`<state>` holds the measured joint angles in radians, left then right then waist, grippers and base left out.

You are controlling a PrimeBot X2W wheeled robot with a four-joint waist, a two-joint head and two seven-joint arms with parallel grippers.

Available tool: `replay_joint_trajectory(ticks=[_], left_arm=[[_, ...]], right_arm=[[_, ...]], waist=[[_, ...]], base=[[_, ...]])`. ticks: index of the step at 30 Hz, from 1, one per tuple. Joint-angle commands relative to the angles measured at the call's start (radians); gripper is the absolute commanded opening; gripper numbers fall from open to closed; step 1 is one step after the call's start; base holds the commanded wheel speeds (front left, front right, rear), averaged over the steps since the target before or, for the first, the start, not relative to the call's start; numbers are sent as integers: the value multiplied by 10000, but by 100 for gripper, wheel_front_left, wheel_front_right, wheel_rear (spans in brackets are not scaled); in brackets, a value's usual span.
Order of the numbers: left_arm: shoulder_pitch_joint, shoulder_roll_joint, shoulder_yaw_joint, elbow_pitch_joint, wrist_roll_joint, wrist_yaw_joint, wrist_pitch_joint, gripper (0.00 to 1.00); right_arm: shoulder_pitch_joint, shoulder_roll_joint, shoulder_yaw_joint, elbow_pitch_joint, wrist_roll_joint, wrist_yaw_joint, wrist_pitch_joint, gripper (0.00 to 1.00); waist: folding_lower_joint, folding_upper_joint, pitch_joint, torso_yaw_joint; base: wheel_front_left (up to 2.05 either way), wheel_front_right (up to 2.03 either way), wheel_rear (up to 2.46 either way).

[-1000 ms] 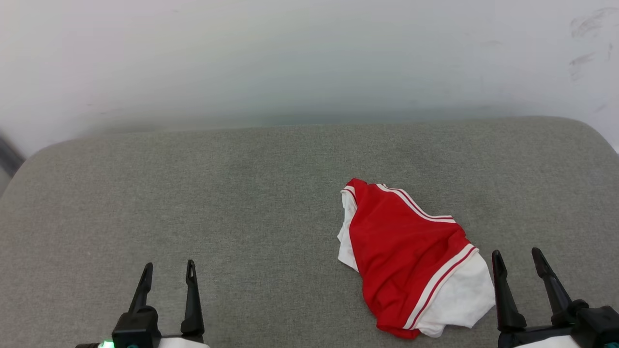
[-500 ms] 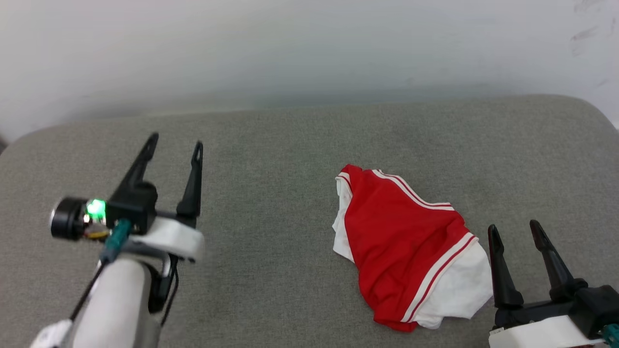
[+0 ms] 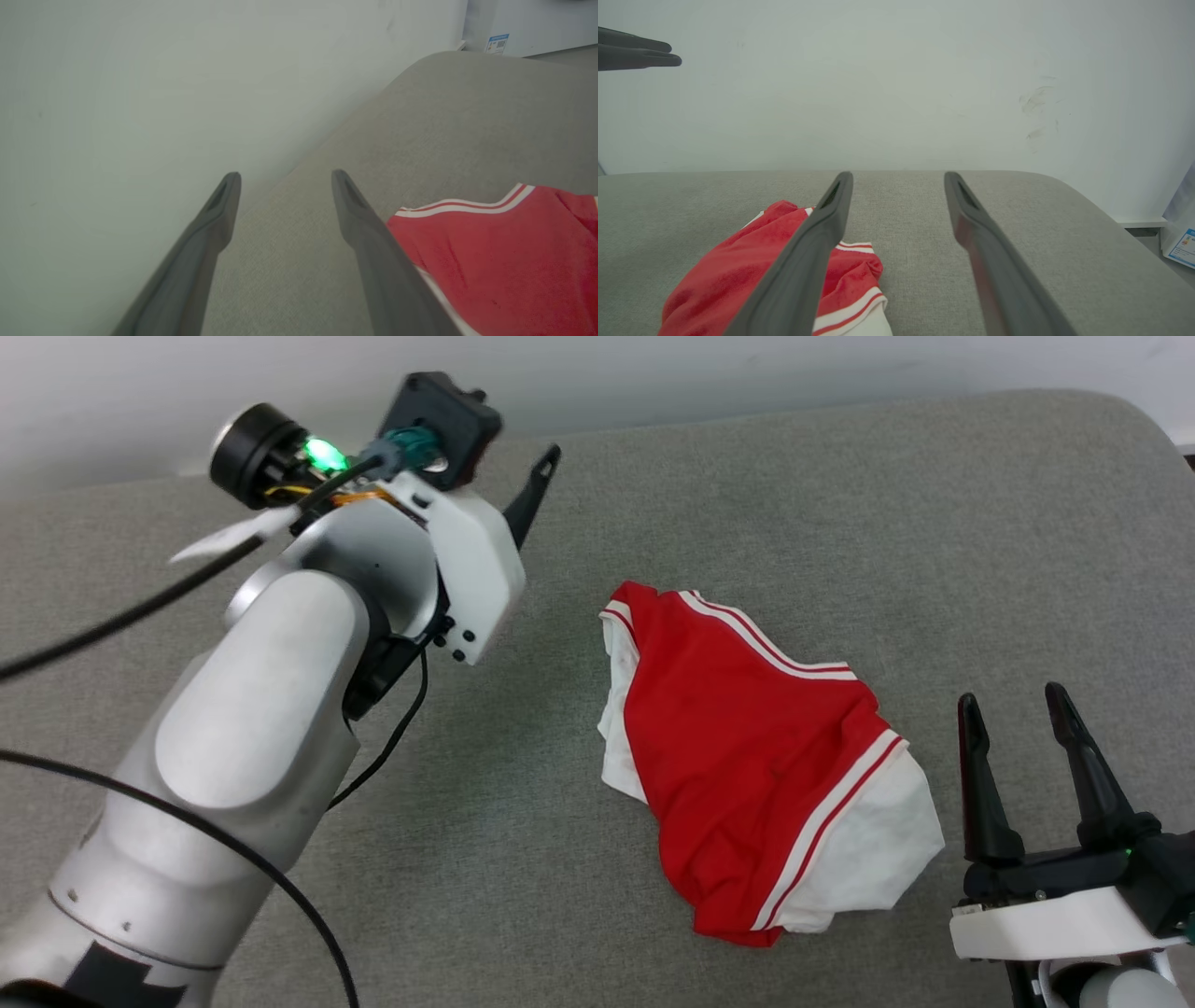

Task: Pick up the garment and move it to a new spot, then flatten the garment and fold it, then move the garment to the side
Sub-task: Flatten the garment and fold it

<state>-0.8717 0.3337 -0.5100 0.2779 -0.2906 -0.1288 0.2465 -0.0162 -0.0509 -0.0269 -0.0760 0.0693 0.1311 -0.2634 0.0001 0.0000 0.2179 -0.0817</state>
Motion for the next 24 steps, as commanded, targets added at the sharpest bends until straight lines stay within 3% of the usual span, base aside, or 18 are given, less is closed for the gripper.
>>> replay_joint_trajectory(ticks=[1,7,14,19,24], left_arm=[[-496,462,-936,-64,-758,5,977,100],[-1975,1660,-4109,-719,-3405,1,3923,100],[-3121,2239,-6960,-1205,-5237,0,5632,100],[-3265,2280,-7653,-1209,-5596,-1,5954,100],[-2513,2236,-7742,-1549,-5079,-10,6987,100]], right_arm=[[-217,14,11,-78,-29,-5,-20,100],[-533,14,-32,-162,81,-7,-20,100],[-922,15,18,-240,204,-7,-20,100],[-1157,15,50,-249,342,-7,-20,100],[-1364,16,99,-227,383,-7,-20,100]], waist=[[-1,0,342,-275],[-1,0,874,-615],[-1,0,1598,-991],[-1,0,2083,-1229],[-1,0,2422,-1356]], base=[[0,0,0],[0,0,0],[0,0,0],[0,0,0],[0,0,0]])
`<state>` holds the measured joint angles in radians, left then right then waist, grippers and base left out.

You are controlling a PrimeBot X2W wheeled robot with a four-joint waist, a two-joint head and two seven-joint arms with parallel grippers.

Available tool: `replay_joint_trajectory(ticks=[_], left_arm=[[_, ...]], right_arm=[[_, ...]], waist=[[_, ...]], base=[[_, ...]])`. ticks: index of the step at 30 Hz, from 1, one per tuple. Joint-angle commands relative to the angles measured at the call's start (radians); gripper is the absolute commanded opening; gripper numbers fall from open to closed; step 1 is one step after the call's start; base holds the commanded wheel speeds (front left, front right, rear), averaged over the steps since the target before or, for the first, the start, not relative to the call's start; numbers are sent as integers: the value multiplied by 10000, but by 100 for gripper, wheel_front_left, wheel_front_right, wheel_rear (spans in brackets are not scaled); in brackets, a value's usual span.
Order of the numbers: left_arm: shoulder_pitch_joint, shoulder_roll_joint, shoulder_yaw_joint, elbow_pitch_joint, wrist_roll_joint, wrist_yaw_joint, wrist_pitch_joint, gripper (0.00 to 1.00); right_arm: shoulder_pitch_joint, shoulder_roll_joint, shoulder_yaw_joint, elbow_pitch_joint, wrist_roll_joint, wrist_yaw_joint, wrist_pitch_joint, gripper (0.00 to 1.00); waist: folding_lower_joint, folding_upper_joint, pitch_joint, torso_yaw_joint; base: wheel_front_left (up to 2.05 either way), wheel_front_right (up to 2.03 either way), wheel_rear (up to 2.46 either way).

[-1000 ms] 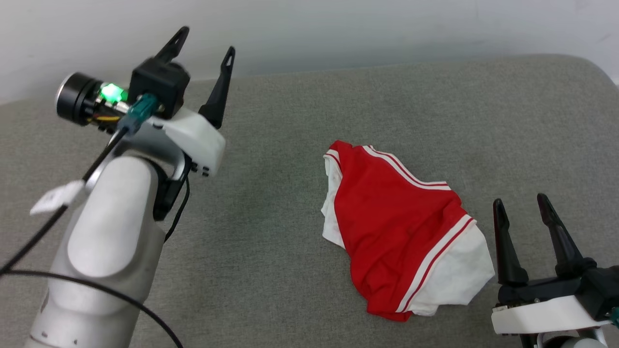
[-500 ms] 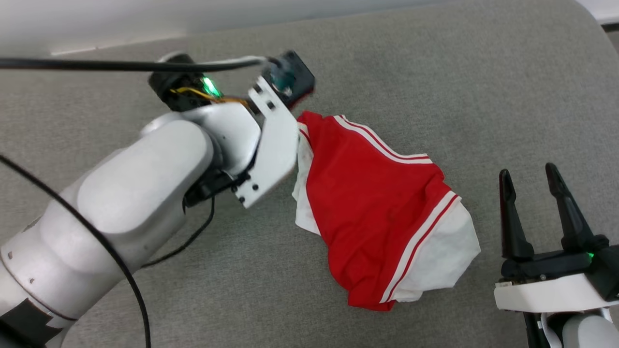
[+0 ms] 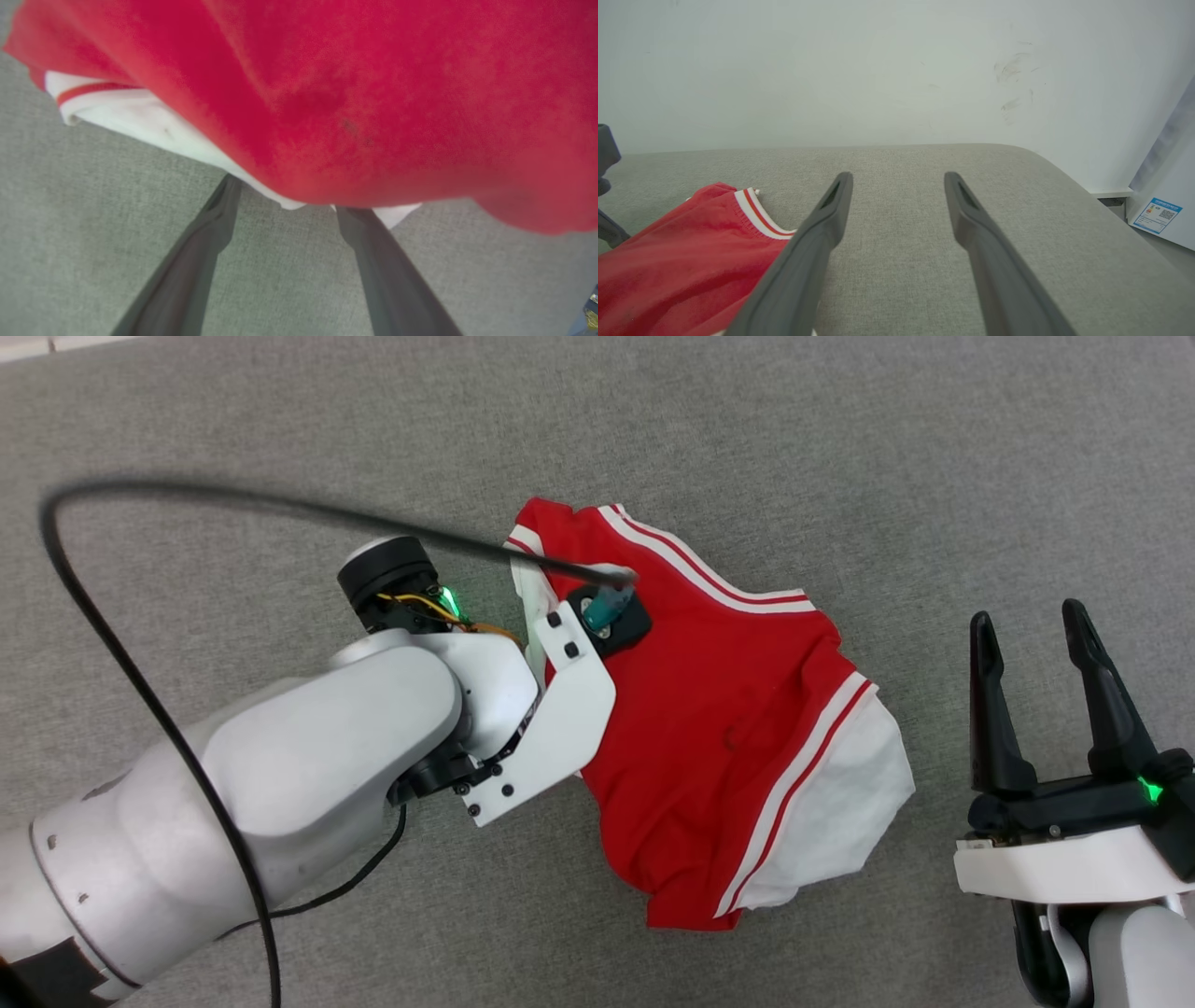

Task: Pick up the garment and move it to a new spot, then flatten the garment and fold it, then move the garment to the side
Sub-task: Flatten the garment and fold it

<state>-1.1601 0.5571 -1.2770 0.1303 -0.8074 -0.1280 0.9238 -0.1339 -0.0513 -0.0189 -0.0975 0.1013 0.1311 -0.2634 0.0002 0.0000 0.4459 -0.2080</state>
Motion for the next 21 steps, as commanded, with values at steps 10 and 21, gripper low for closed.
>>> replay_joint_trajectory(ticks=[10,21], left_arm=[[372,65,-53,-285,361,-8,-387,0],[255,1494,67,631,-1010,-8,-2803,0]], right_arm=[[-72,18,-93,134,-98,-7,-20,100],[598,18,-147,222,-463,-7,-20,100]], waist=[[-2,0,-185,143],[-2,0,-1523,1134]], base=[[0,0,0],[0,0,0]])
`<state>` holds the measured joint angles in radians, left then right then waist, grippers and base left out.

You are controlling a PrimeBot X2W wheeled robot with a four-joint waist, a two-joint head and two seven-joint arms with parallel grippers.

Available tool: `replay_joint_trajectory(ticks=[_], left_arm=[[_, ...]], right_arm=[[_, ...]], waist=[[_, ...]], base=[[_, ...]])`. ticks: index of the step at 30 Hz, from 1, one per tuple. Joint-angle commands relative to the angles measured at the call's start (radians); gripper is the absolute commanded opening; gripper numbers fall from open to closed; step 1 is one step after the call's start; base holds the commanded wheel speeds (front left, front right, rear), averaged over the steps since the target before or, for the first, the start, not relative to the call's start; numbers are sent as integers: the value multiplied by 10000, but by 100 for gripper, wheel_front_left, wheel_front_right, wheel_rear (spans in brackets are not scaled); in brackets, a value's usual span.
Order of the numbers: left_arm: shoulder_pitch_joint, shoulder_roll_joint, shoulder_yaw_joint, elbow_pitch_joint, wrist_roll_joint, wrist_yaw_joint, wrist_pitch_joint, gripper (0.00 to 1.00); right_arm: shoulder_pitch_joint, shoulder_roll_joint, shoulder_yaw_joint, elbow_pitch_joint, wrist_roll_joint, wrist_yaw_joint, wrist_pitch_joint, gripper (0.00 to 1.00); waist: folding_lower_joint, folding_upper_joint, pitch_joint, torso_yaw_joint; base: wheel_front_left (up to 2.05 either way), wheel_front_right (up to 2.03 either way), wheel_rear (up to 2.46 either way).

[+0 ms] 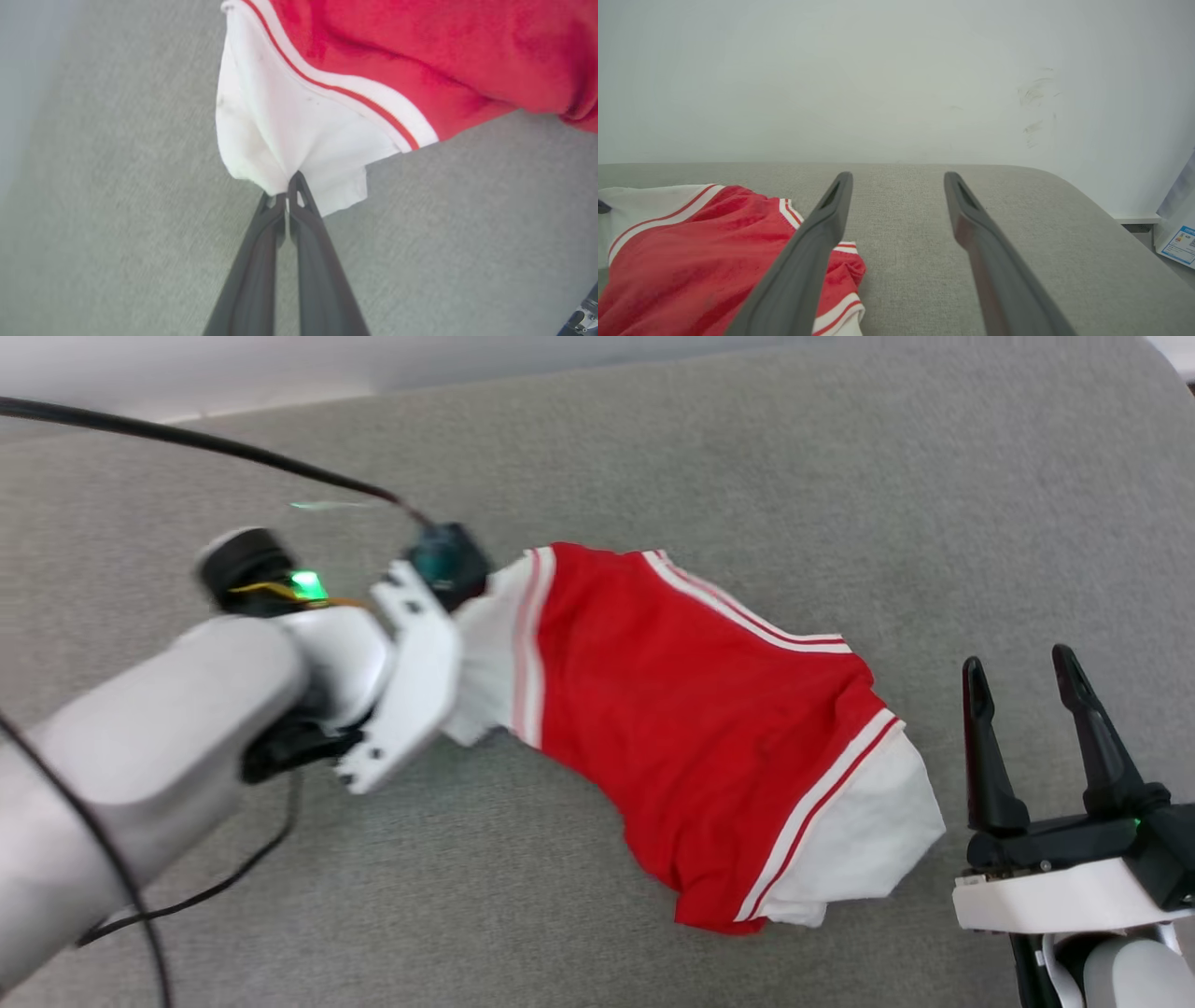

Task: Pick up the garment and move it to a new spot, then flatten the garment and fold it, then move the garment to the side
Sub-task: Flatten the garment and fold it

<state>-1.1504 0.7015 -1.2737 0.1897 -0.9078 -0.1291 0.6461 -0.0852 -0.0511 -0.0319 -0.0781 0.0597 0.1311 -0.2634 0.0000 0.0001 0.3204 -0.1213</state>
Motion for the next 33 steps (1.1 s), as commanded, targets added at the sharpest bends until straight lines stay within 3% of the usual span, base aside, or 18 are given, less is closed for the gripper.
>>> replay_joint_trajectory(ticks=[1,7,12,14,19,23,28,33], left_arm=[[275,294,44,148,-108,4,-93,0],[1178,1619,58,876,-579,184,-309,0],[1889,1951,79,1314,-774,525,-646,0],[2073,1798,226,1412,-803,731,-1199,100],[2302,1582,705,1271,-441,1313,-3088,100],[2670,1681,1261,776,-142,2224,-4990,100],[3600,1818,1974,-2,-98,3756,-7133,100],[4926,1721,2613,-772,-184,5351,-8793,100]], right_arm=[[136,15,-20,33,-81,-7,-20,100],[326,15,-18,39,-168,-7,-20,100],[459,15,-22,134,-213,-7,-20,100],[406,17,-46,157,-289,-7,-20,100],[-115,17,28,-44,-878,-7,-22,100],[-981,-22,56,-239,-1580,-7,-20,100],[-2281,-922,667,204,-1744,-7,-20,100],[-3405,-2315,2051,1717,-1142,-7,206,100]], waist=[[0,-1,-333,324],[0,-1,-572,517],[0,-1,-729,616],[0,-1,-837,703],[0,-1,-1165,856],[0,-1,-1395,969],[0,-1,-1588,1142],[0,-1,-1762,1276]], base=[[0,0,0],[0,0,0],[0,0,0],[0,0,0],[0,0,0],[0,0,0],[0,0,0],[0,0,0]])
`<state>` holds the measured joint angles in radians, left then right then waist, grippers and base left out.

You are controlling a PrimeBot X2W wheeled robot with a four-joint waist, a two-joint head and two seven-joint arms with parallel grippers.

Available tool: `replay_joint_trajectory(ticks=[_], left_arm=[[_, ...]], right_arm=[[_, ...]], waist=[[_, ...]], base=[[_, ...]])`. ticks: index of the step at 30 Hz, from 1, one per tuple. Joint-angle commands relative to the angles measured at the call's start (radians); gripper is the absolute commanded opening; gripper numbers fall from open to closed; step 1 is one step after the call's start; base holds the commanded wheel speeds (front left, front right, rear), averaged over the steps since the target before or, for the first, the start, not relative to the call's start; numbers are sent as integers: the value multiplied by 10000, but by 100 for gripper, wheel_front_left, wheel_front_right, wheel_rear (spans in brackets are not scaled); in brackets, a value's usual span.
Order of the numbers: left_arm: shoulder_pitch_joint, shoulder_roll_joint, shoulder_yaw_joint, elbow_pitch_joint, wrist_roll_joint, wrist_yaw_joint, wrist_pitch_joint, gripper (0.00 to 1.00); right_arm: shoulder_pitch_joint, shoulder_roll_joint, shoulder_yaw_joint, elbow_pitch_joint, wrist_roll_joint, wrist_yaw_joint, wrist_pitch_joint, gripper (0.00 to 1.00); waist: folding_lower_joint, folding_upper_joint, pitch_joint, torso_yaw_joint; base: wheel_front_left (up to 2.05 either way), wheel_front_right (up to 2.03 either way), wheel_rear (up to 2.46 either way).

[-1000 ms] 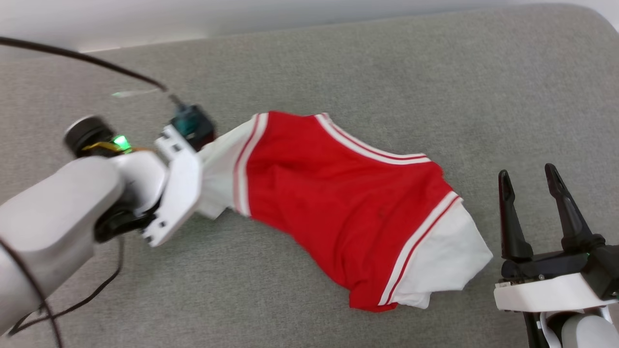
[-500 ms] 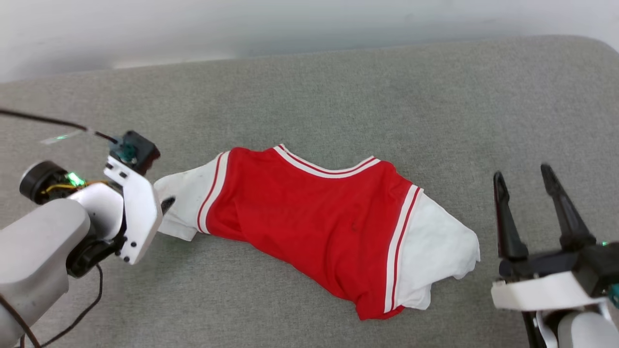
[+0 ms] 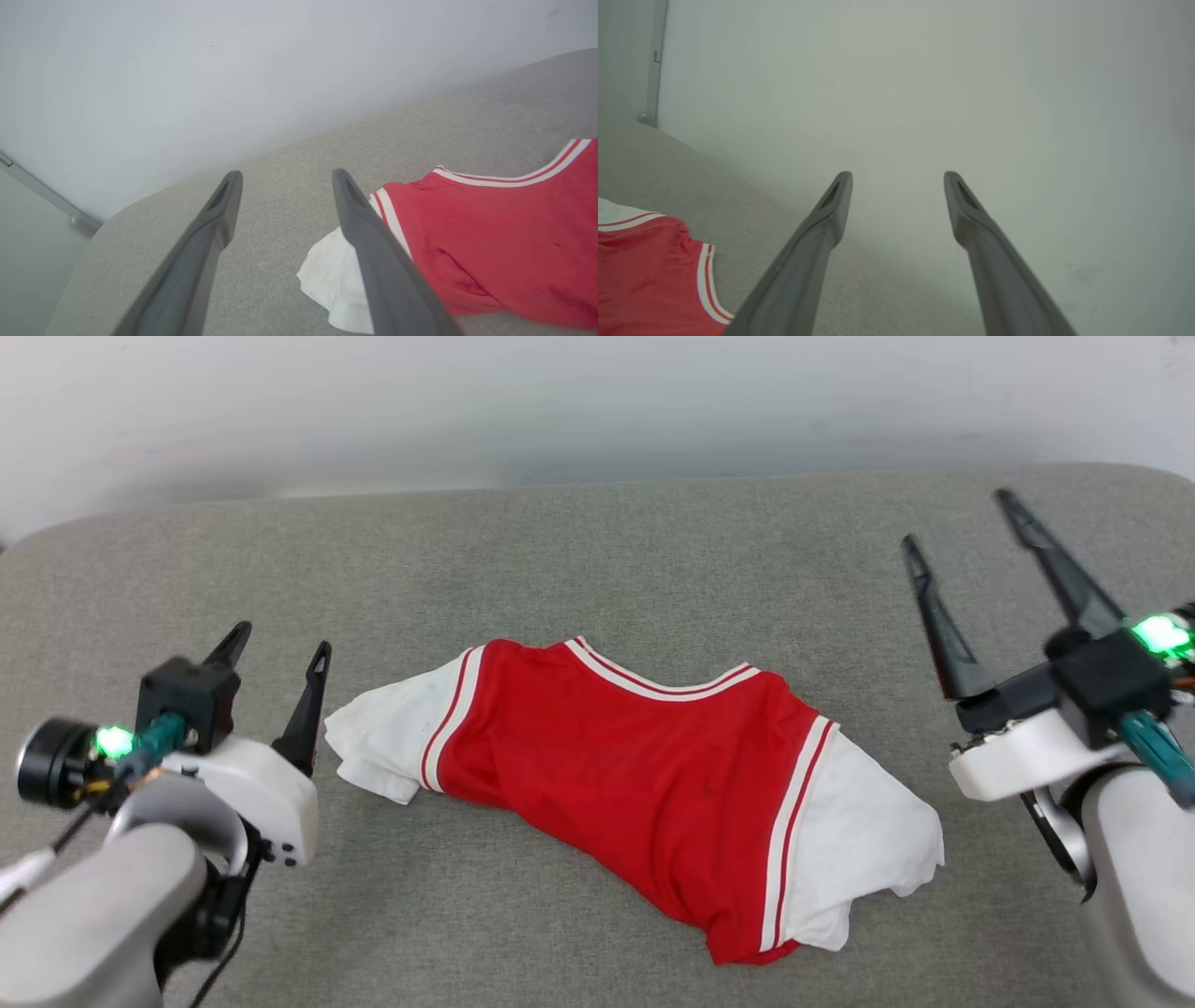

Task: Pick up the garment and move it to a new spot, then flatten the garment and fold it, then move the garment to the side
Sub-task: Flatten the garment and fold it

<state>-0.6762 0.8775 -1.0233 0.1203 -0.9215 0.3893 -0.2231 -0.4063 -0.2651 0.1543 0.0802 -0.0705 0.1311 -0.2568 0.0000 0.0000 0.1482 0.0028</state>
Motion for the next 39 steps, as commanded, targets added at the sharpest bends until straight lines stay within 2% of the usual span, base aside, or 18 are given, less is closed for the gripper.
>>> replay_joint_trajectory(ticks=[1,4,5,6,10,14,17,20,21,26,27,28,29,32,39], left_arm=[[447,-81,243,-211,28,458,-242,100],[1247,-333,934,-631,294,1331,-414,100],[2183,-776,2115,-1288,1142,2001,-435,100],[2571,-958,2545,-1464,1477,2157,-425,100],[3946,-1728,3966,-2165,2748,2425,-420,100],[5069,-2641,5194,-2652,3811,2291,-422,100],[5613,-3327,5829,-2809,4429,1981,-422,100],[5899,-3974,6333,-2816,4953,1568,-423,100],[6065,-4544,6725,-2718,5413,1124,-423,100],[6168,-5188,7236,-2534,5898,562,-424,100],[6197,-5328,7358,-2471,6002,435,-424,100],[6237,-5451,7469,-2428,6106,308,-424,100],[6284,-5568,7597,-2377,6200,178,-424,100],[6411,-5848,7936,-2266,6463,-119,-424,100],[6693,-6414,8532,-2190,6921,-730,-424,100]], right_arm=[[-458,-523,595,400,388,-7,444,100],[-969,-1639,2042,801,1504,-7,1881,100],[-1324,-2834,3452,678,2959,-7,3665,100],[-1428,-3260,3921,558,3523,-7,4320,100],[-1655,-4886,5565,-97,5696,-7,6812,100],[-1832,-5905,6534,-442,7212,-7,8482,100],[-1945,-6057,6970,-214,8059,-7,9052,100],[-2047,-5914,7348,274,8451,-7,9158,100],[-2056,-5664,7833,934,8604,-7,9074,100],[-1810,-5175,8667,1720,8804,-7,8814,100],[-1820,-5073,8782,1845,8846,-5,8688,81],[-1877,-4992,8865,1936,8860,-7,8497,11],[-1962,-4972,8889,1979,8808,-13,8255,0],[-2252,-5219,8864,1947,8958,-7,7854,0],[-3029,-6475,7891,657,9772,-8,7677,0]], waist=[[0,0,-67,63],[0,0,-120,131],[0,0,-144,193],[0,0,-141,213],[0,0,-68,334],[0,0,165,473],[0,0,417,610],[0,0,705,788],[0,0,962,928],[0,0,1167,996],[0,0,1188,984],[0,0,1199,955],[0,0,1192,916],[0,0,1060,774],[0,0,859,597]], base=[[0,0,0],[0,0,0],[0,0,0],[0,0,0],[0,0,0],[0,0,0],[0,0,0],[0,0,0],[0,0,0],[0,0,0],[0,0,0],[0,0,0],[0,0,0],[0,0,0],[0,0,0]])
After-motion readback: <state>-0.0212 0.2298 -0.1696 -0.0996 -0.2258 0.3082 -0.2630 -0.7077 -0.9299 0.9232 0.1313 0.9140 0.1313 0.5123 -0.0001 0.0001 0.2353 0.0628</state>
